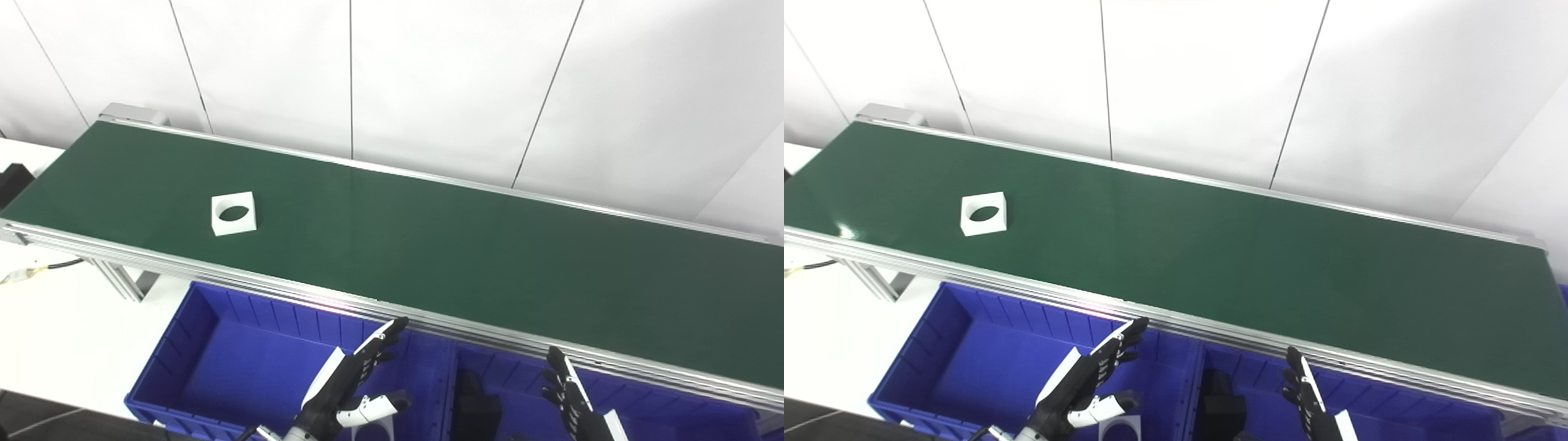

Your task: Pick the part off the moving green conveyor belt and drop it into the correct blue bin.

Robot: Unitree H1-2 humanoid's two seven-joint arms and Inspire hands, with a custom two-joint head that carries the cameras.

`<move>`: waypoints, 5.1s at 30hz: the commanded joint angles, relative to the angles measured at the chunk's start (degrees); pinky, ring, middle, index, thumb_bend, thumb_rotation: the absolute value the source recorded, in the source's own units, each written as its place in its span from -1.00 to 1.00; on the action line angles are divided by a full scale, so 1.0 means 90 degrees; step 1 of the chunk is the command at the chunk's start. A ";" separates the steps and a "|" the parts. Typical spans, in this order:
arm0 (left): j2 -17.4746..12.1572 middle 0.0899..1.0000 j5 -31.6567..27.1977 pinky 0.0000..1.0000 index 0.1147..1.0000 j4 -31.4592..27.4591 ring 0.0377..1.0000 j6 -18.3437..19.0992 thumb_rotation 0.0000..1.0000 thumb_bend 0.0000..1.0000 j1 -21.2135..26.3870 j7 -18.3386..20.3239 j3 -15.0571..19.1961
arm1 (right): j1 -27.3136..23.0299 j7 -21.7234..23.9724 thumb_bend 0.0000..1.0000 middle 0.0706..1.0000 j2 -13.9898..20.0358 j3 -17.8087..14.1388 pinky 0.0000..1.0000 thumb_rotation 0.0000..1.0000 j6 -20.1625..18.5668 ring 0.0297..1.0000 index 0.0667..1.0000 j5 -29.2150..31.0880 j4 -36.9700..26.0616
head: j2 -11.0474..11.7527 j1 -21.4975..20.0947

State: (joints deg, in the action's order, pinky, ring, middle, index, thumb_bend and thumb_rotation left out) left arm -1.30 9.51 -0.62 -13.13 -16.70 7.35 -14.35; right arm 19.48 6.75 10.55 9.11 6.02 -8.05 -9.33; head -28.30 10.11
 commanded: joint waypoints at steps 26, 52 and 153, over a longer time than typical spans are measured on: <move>-0.0295 0.88 -0.0489 0.68 0.86 -0.0872 0.83 -0.0457 0.48 0.64 0.0657 0.0132 0.0351 | -0.0403 -0.0105 0.60 0.90 -0.0196 -0.0024 0.73 -0.08 0.0803 0.83 1.00 0.0009 0.0410 | 0.0079 -0.0311; -0.1401 1.00 0.0494 0.86 0.97 -0.0565 1.00 0.0991 -0.03 0.60 0.2817 -0.0034 0.1365 | -0.0466 -0.0278 0.69 0.81 -0.0468 -0.0045 0.63 -0.08 0.1060 0.76 1.00 -0.0093 0.0343 | -0.0352 -0.0796; -0.1272 -0.25 0.1388 -0.70 -0.09 -0.0395 -0.35 0.1471 -1.00 -0.02 0.3177 -0.0421 0.0536 | -0.0361 -0.0378 0.68 0.75 -0.0505 -0.0109 0.58 0.13 0.1756 0.72 1.00 0.0002 0.0486 | -0.0948 -0.1463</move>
State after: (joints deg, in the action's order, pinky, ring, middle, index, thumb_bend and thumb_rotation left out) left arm -12.68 22.52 -1.03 0.46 12.20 3.46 -9.92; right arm 16.12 3.86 6.30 8.32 19.00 -8.10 -2.79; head -36.91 -3.07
